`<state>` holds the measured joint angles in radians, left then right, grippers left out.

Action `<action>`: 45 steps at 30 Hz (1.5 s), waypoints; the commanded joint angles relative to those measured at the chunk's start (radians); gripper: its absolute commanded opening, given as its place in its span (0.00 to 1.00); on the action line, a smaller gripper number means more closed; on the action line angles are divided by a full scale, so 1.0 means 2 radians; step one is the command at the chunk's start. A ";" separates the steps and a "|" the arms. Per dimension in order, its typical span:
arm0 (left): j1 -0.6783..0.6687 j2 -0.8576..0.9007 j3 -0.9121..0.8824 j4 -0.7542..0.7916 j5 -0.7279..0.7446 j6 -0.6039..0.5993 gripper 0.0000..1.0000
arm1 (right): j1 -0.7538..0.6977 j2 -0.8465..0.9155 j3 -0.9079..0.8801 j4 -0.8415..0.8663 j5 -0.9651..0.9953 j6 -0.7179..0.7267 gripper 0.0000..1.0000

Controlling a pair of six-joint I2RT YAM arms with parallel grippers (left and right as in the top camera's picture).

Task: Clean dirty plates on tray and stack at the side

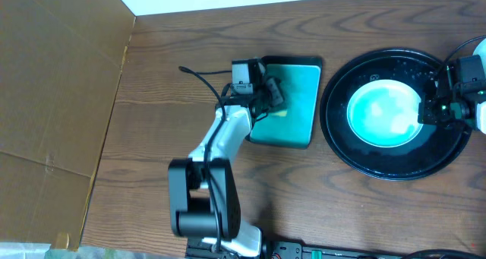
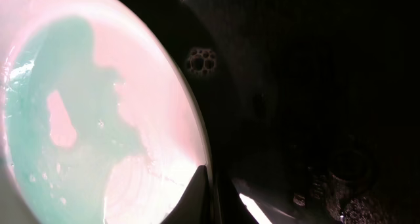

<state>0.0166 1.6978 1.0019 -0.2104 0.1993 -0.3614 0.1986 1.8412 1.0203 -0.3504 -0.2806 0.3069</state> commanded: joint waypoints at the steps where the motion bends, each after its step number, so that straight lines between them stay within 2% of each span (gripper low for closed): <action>1: 0.002 0.039 0.000 -0.002 -0.025 0.006 0.07 | 0.000 0.000 0.005 0.001 -0.002 -0.004 0.01; 4: 0.002 0.063 0.000 0.003 -0.026 0.006 0.07 | 0.000 0.000 0.006 0.002 -0.002 -0.004 0.01; 5: 0.002 0.067 0.000 0.006 -0.026 0.006 0.11 | 0.000 -0.001 0.007 0.001 -0.002 -0.004 0.01; 6: 0.002 0.069 0.000 0.010 -0.026 0.006 0.25 | 0.000 -0.001 0.009 0.001 -0.002 -0.004 0.01; 9: 0.002 0.064 0.002 0.018 -0.025 0.006 0.50 | 0.000 -0.002 0.019 -0.003 -0.002 -0.004 0.01; 12: 0.002 0.043 0.004 0.018 -0.025 0.006 0.53 | 0.003 -0.004 0.039 -0.018 0.002 -0.022 0.01; 16: 0.002 -0.008 0.004 0.018 -0.026 0.006 0.62 | 0.023 -0.010 0.084 -0.073 0.087 -0.043 0.01; 19: 0.002 -0.051 0.004 0.018 -0.028 0.006 0.65 | 0.043 -0.013 0.124 -0.113 0.146 -0.062 0.01; 22: 0.002 -0.079 0.004 0.018 -0.030 0.006 0.77 | 0.064 -0.013 0.162 -0.147 0.205 -0.077 0.01; 30: 0.002 -0.085 0.004 0.017 -0.029 0.006 0.78 | 0.134 -0.013 0.222 -0.190 0.444 -0.138 0.01; 34: 0.002 -0.085 0.004 0.016 -0.029 0.006 0.78 | 0.187 -0.014 0.228 -0.182 0.581 -0.214 0.01; 44: 0.002 -0.085 0.004 0.016 -0.029 0.006 0.78 | 0.264 -0.014 0.228 -0.119 0.716 -0.379 0.01; 45: 0.002 -0.085 0.004 0.016 -0.029 0.006 0.78 | 0.278 -0.014 0.228 -0.090 0.745 -0.433 0.01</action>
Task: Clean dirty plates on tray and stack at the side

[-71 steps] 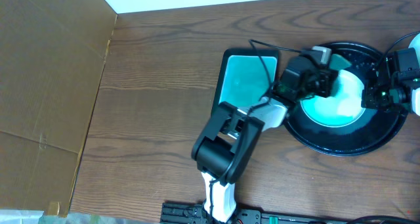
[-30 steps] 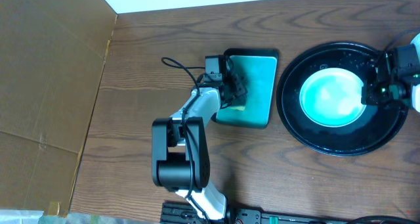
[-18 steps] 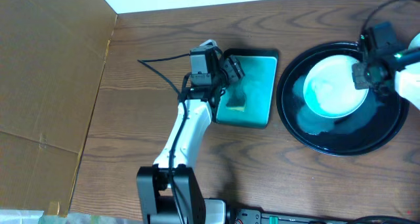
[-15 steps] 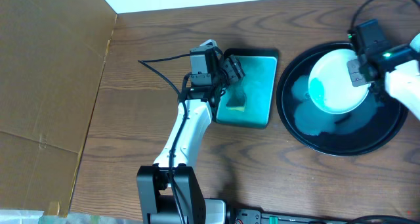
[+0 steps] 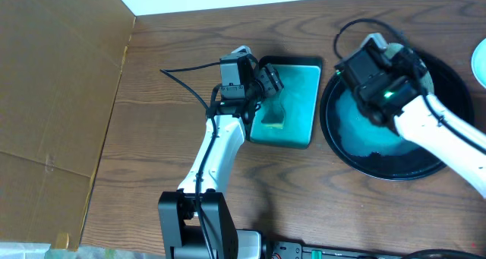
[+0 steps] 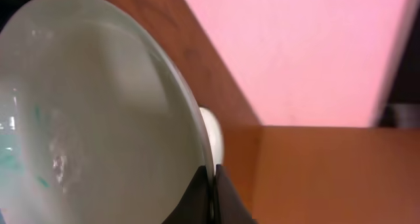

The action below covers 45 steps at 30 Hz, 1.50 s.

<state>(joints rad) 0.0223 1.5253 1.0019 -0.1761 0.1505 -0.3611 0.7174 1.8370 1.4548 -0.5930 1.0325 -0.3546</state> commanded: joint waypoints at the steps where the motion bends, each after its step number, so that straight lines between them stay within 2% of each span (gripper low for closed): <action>1: -0.001 0.001 0.004 -0.001 -0.005 0.006 0.79 | 0.024 -0.012 0.010 0.045 0.101 -0.126 0.01; 7: -0.001 0.001 0.004 -0.001 -0.005 0.006 0.79 | 0.047 -0.012 0.010 0.117 0.139 -0.215 0.01; 12: -0.001 0.001 0.004 -0.001 -0.005 0.006 0.79 | 0.054 -0.012 0.010 0.143 0.131 -0.216 0.01; 15: -0.001 0.001 0.004 -0.001 -0.005 0.006 0.79 | 0.049 -0.012 0.010 0.138 0.107 -0.162 0.01; 17: -0.001 0.001 0.004 -0.001 -0.005 0.006 0.79 | 0.038 -0.012 0.010 0.107 0.056 -0.094 0.01; 21: -0.001 0.001 0.004 -0.001 -0.005 0.006 0.79 | 0.006 -0.012 0.010 0.036 -0.097 0.011 0.01; 26: -0.001 0.001 0.004 -0.001 -0.005 0.006 0.79 | -0.047 -0.012 0.010 -0.001 -0.274 0.131 0.01; 30: -0.001 0.001 0.004 -0.001 -0.005 0.006 0.79 | -0.107 -0.012 0.010 -0.024 -0.413 0.180 0.01; 36: -0.001 0.001 0.004 -0.001 -0.003 0.004 0.79 | -0.204 -0.006 -0.001 -0.037 -0.557 0.225 0.01; 42: -0.001 0.001 0.004 -0.012 0.007 0.004 0.79 | -0.244 -0.006 -0.095 0.038 -0.556 0.273 0.01; 45: -0.001 0.001 0.004 -0.013 0.068 0.005 0.79 | -0.243 -0.006 -0.142 0.086 -0.557 0.295 0.01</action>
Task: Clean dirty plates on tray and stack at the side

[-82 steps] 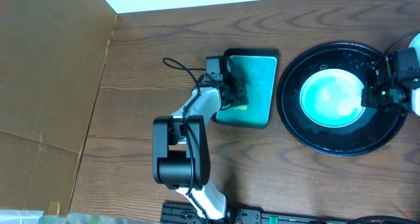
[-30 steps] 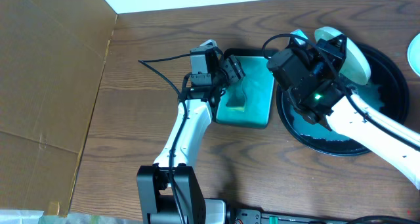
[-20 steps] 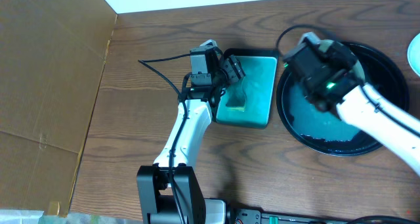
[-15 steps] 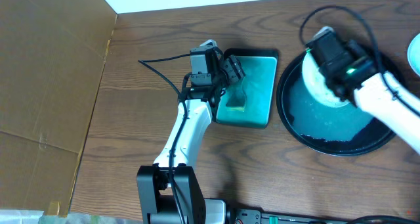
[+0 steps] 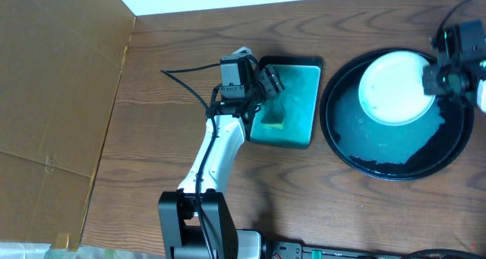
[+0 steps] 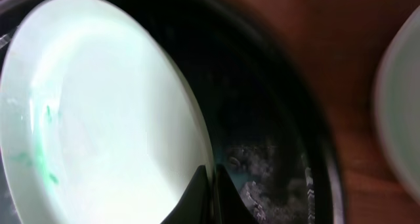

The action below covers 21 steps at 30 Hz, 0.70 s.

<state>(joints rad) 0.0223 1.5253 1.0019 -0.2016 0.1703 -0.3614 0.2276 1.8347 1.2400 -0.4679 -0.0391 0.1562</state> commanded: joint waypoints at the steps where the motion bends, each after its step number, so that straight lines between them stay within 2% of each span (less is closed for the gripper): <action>1: -0.001 0.001 0.004 0.000 0.090 0.005 0.79 | 0.002 -0.005 -0.051 0.040 -0.021 0.049 0.01; 4: -0.001 0.003 0.004 -0.002 0.105 0.005 0.79 | 0.002 -0.005 -0.076 0.066 -0.021 0.065 0.01; 10: -0.006 0.043 -0.003 -0.015 -0.007 0.005 0.78 | 0.002 -0.005 -0.087 0.077 -0.021 0.068 0.02; 13: -0.006 0.078 -0.003 -0.015 -0.017 0.008 0.78 | 0.002 -0.005 -0.087 0.079 -0.021 0.068 0.01; 16: -0.006 0.111 -0.003 -0.018 -0.028 0.011 0.69 | 0.002 -0.005 -0.087 0.079 -0.021 0.068 0.01; 18: -0.006 0.121 -0.003 -0.031 -0.073 0.011 0.69 | 0.002 -0.005 -0.087 0.079 -0.021 0.068 0.01; 21: -0.009 0.123 -0.003 -0.033 -0.078 0.027 0.64 | 0.002 -0.005 -0.087 0.081 -0.021 0.068 0.01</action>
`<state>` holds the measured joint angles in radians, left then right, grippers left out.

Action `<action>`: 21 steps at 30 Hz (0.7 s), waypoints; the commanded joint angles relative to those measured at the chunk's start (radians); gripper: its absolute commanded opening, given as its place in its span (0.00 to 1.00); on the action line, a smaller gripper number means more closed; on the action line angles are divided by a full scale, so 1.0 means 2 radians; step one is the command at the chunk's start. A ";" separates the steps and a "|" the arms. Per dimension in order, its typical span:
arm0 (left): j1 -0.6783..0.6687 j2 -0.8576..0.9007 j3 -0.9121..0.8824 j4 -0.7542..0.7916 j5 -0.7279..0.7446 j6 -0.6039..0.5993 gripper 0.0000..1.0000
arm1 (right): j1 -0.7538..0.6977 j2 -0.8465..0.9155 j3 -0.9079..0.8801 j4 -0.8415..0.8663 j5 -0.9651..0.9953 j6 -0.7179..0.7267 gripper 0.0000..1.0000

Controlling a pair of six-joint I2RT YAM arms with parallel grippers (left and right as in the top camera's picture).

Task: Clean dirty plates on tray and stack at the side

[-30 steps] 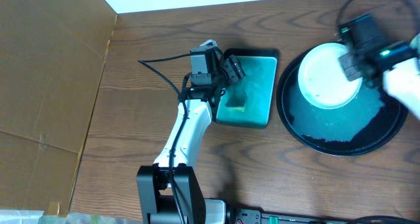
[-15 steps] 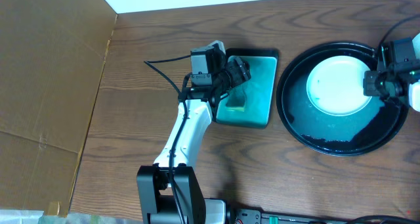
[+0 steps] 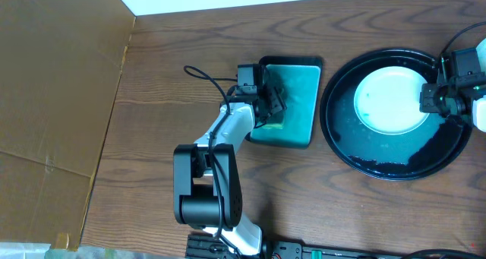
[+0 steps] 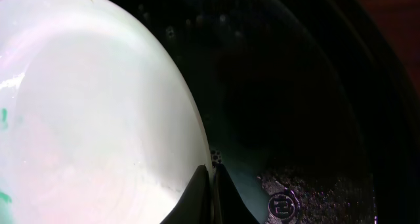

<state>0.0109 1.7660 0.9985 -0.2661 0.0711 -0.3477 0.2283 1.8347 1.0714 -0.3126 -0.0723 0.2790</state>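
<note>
A white plate [image 3: 389, 99] with faint green smears lies in the black round tray [image 3: 357, 156]. My right gripper [image 3: 430, 99] is at the plate's right rim. In the right wrist view its fingertips [image 4: 211, 178] are shut on the rim of the plate [image 4: 85, 106], with the wet, foamy tray floor [image 4: 295, 86] beside them. My left gripper [image 3: 272, 101] is down over the left part of the teal rectangular dish [image 3: 300, 84], right above a yellow-green sponge [image 3: 278, 123]. Its jaws are hidden under the wrist.
A brown cardboard wall [image 3: 53, 99] runs along the left side of the wooden table. Cables trail from both arms. The white wall edge lies at the table's far side.
The plate sat higher in the tray and now lies lower, nearer the tray's middle, still in my right gripper. My left gripper has come down from the dish's upper left onto the sponge.
The plate first lay in the tray covered in teal soapy water, my right gripper on its rim. Then the right arm held it lifted and turned over the tray. Afterwards it showed white at the tray's top, and now it lies white in the tray.
</note>
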 commanded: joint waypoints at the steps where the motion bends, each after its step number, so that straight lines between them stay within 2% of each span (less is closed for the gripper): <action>1: -0.009 0.003 -0.002 -0.001 -0.027 0.020 0.60 | 0.002 -0.005 -0.002 0.005 -0.004 0.006 0.01; 7: -0.048 0.020 -0.002 0.001 -0.029 0.020 0.58 | 0.003 -0.005 -0.002 0.005 -0.004 0.006 0.01; 8: -0.051 0.022 -0.002 0.002 -0.029 0.020 0.54 | 0.003 -0.005 -0.002 0.005 -0.004 0.006 0.01; 9: -0.051 0.022 -0.002 0.003 -0.029 0.020 0.41 | 0.004 -0.005 -0.002 0.002 -0.004 0.006 0.01; 10: -0.050 0.021 -0.002 0.006 -0.031 0.020 0.24 | 0.005 -0.005 -0.002 -0.001 -0.004 0.006 0.01; 14: -0.048 0.017 -0.002 0.006 -0.035 0.021 0.08 | 0.005 -0.005 -0.003 -0.005 -0.004 0.006 0.01; 21: -0.048 -0.071 -0.001 0.004 -0.031 0.020 0.07 | 0.005 -0.005 -0.007 -0.009 -0.004 0.006 0.01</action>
<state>-0.0860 1.7435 0.9955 -0.2577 0.0090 -0.3130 0.2283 1.8347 1.0710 -0.3286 -0.0750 0.2817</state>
